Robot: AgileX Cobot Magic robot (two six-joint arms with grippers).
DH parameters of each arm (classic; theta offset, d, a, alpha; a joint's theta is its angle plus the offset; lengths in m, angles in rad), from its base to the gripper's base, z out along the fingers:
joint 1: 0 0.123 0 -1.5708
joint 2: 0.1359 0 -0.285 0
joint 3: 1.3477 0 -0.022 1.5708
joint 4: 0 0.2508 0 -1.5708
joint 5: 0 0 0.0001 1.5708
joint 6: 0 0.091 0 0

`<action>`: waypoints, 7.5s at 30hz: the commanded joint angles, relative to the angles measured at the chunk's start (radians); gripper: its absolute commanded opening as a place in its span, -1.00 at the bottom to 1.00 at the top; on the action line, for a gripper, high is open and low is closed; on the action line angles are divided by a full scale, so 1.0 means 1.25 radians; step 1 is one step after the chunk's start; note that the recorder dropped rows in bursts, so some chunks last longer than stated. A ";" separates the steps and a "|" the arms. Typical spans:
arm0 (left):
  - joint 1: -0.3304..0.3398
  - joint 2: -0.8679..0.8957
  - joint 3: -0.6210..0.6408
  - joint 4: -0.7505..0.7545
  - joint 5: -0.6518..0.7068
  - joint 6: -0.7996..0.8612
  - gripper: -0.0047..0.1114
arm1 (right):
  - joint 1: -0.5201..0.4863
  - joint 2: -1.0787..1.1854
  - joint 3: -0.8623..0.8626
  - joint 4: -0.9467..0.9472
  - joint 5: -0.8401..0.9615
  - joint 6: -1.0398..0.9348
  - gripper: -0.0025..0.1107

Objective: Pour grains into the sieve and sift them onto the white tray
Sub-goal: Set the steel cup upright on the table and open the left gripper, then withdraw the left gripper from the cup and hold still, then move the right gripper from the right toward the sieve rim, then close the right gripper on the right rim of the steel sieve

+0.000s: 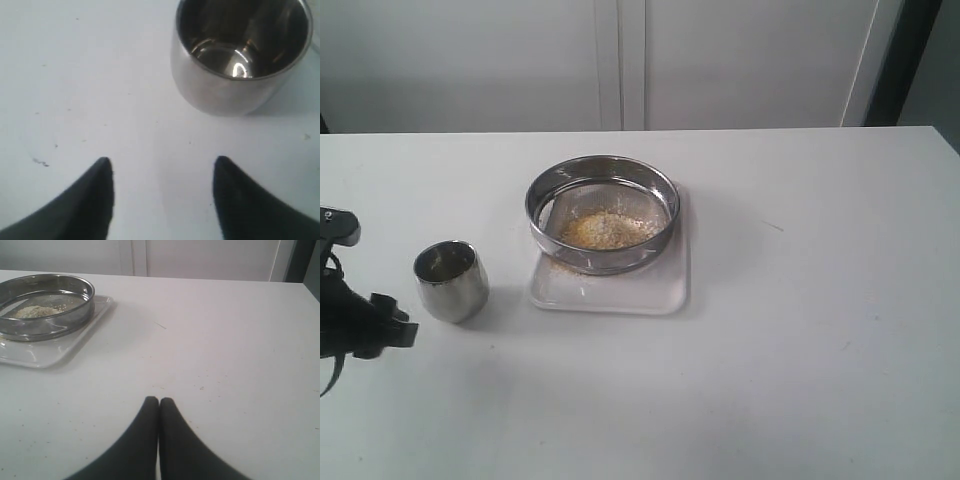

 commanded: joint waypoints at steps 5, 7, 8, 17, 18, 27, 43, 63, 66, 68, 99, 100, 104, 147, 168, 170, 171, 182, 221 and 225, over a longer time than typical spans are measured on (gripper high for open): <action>0.002 -0.187 0.001 0.014 0.187 0.128 -0.92 | 0.002 -0.004 0.002 0.002 -0.006 0.001 -0.96; 0.002 -0.216 0.001 0.014 0.192 0.144 -0.92 | 0.002 -0.004 0.002 0.002 -0.006 0.001 -0.96; 0.002 -0.230 -0.001 0.020 0.230 0.201 -0.92 | 0.002 -0.004 0.002 0.002 -0.006 0.001 -0.96; 0.002 -0.244 -0.067 -0.001 0.666 0.311 -0.92 | 0.002 -0.004 0.002 0.002 -0.006 0.029 -0.96; 0.002 -0.244 -0.071 -0.032 0.686 0.313 -0.92 | 0.002 -0.004 0.002 0.002 -0.006 0.029 -0.96; 0.008 -0.252 -0.076 -0.240 0.718 0.270 -0.92 | 0.002 -0.004 0.002 0.002 -0.006 0.029 -0.96; 0.204 -0.309 -0.076 -0.446 0.674 0.328 -0.92 | 0.002 -0.004 0.002 0.002 -0.006 0.029 -0.96; 0.162 -0.385 -0.045 -0.542 0.342 0.514 -0.92 | 0.002 -0.004 0.002 -0.002 -0.006 0.029 -0.96; 0.127 -0.385 -0.040 -0.577 0.337 0.595 -0.92 | 0.002 -0.004 0.002 -0.002 -0.006 0.029 -0.96; 0.121 -0.385 -0.040 -0.579 0.326 0.592 -0.92 | 0.002 -0.004 0.002 -0.002 -0.008 0.029 -0.96; 0.121 -0.385 -0.040 -0.559 0.310 0.574 -0.92 | 0.002 0.277 -0.221 -0.107 -0.514 0.199 -0.96; 0.121 -0.385 -0.040 -0.559 0.310 0.574 -0.92 | 0.002 0.312 -0.242 -0.122 -0.514 0.199 -0.96; 0.121 -0.385 -0.040 -0.559 0.310 0.574 -0.92 | 0.002 0.468 -0.318 -0.212 -0.514 0.180 -0.96; 0.121 -0.385 -0.040 -0.559 0.310 0.574 -0.92 | 0.087 1.262 -0.944 0.400 0.261 -0.593 -0.81; 0.121 -0.385 -0.040 -0.559 0.310 0.574 -0.92 | 0.148 1.587 -1.303 0.226 0.315 -0.278 -0.10; 0.121 -0.385 -0.040 -0.559 0.310 0.574 -0.92 | 0.148 1.620 -1.345 0.223 0.342 -0.273 -0.10; 0.121 -0.385 -0.040 -0.559 0.310 0.574 -0.92 | 0.148 1.636 -1.359 0.223 0.347 -0.272 -0.10; 0.121 -0.385 -0.040 -0.559 0.310 0.574 -0.92 | 0.155 1.779 -1.513 0.193 0.305 -0.235 -0.10; 0.121 -0.385 -0.040 -0.559 0.310 0.574 -0.92 | 0.155 1.915 -1.537 0.131 0.148 -0.202 -0.19; 0.121 -0.385 -0.040 -0.559 0.310 0.574 -0.92 | 0.155 1.917 -1.537 0.131 0.144 -0.202 -0.35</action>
